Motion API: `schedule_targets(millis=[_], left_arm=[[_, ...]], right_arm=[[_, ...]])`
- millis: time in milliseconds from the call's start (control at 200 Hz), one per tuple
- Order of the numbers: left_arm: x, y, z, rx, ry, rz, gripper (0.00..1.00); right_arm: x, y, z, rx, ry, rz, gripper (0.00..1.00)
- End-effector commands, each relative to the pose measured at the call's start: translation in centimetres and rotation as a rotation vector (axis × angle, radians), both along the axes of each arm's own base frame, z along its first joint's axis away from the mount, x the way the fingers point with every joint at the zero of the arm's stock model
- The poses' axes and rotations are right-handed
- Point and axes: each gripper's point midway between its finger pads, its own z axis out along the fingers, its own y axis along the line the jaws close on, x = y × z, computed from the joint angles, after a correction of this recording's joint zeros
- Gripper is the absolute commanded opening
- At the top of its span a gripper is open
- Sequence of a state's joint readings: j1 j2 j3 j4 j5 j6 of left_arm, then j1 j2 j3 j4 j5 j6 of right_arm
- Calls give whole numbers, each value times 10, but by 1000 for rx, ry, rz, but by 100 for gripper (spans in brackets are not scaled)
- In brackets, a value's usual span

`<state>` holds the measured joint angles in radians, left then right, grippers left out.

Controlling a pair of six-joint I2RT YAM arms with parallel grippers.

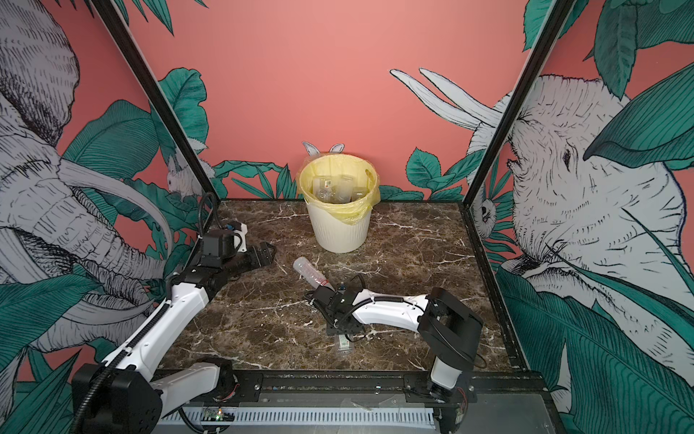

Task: Throw the plastic bottles in the bin
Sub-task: Pick up the plastic bottle from the bottom-center of the table.

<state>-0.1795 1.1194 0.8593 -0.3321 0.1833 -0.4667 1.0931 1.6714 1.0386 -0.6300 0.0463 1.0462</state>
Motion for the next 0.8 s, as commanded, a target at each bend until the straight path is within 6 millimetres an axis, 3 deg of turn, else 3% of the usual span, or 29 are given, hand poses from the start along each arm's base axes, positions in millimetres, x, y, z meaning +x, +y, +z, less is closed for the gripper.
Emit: schedule_targets(millis=[0, 370, 795], left_arm=[[-4, 5, 1, 9, -1, 14, 99], [4, 7, 3, 2, -15, 46, 99], [13, 6, -7, -32, 8, 79, 99]], right_arm=[[9, -25, 1, -20, -27, -62, 50], [32, -44, 26, 41, -57, -101, 48], [60, -68, 52, 71, -109, -141, 47]])
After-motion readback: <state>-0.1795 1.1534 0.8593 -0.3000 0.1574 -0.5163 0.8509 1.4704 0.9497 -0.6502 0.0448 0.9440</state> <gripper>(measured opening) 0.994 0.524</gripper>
